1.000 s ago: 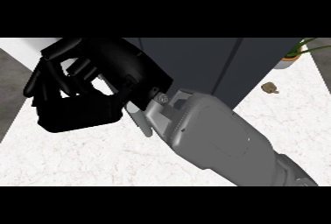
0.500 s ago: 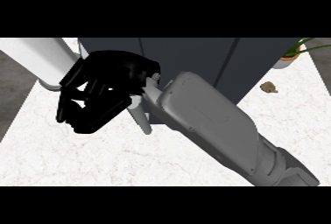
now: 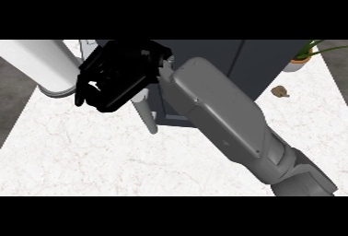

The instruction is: Pick up the wine, place it into the cabinet and close the cabinet

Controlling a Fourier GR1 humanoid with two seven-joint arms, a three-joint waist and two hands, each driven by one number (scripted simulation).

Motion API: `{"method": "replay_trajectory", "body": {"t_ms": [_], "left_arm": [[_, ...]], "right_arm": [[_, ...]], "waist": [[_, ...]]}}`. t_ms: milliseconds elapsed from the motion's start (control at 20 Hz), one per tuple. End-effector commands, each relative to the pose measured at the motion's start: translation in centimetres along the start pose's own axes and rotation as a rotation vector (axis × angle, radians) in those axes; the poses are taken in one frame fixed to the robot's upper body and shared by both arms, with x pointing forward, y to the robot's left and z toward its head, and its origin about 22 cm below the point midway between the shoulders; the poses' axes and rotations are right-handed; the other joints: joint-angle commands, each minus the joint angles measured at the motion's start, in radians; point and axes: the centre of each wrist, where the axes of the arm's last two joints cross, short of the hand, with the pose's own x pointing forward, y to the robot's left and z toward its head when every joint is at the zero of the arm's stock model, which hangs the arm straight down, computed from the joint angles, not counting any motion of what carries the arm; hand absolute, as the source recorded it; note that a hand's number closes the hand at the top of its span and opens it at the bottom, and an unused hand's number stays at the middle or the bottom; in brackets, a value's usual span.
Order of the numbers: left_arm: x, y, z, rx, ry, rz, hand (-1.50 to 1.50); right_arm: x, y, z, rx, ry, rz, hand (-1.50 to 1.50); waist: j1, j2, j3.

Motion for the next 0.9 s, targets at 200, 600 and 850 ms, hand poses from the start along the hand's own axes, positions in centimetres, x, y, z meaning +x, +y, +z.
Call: {"method": "replay_trajectory", "body": {"t_ms": [200, 600, 850], "left_arm": [[-0.3, 0.4, 0.6, -0.041, -0.040, 0.016, -1.50], [-0.2, 0.3, -0.1, -0.042, -0.020, 0.014, -1.50], [-0.3, 0.4, -0.4, -0.033, -0.029, 0.002, -1.50]], "right_arm": [[-2.8, -3.6, 1.0, -0.059, -0.054, -0.118, 1.50], [-0.4, -6.5, 4.7, -0.297, -0.142, -0.061, 1.50], [-1.6, -7.6, 7.1, -0.378, -0.174, -0.025, 1.50]], "waist": [[-0.002, 0.006, 0.002], [-0.004, 0.011, 0.000], [-0.020, 0.016, -0.001]]}}
